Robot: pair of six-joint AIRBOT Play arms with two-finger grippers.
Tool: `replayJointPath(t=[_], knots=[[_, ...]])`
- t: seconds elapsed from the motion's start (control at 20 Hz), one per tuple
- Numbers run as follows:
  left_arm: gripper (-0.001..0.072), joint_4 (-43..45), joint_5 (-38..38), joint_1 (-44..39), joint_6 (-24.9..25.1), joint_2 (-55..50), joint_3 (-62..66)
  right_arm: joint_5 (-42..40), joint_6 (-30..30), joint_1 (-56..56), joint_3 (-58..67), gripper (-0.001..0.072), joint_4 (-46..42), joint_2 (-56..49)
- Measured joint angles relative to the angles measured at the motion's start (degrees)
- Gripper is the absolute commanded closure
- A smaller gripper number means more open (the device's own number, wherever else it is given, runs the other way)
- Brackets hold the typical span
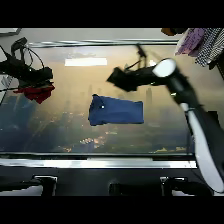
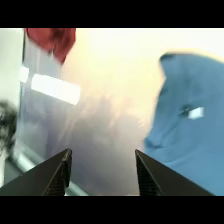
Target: Fold the clothes and pants, and hang the long-sleeved shirts on hangers.
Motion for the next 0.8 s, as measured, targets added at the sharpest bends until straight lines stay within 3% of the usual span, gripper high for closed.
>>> replayJointPath(t=[0.4,0.8], knots=[[0.0689,0.2,0.0,0.0,0.0,0.0,0.0,11.4,-8.5,-25.7,-9.4,0.0216,-3.8,2.2],[0.0689,0.1,0.0,0.1,0.0,0.0,0.0,8.4,-20.1,-24.9,-22.6,0.0233,5.9,-9.7]])
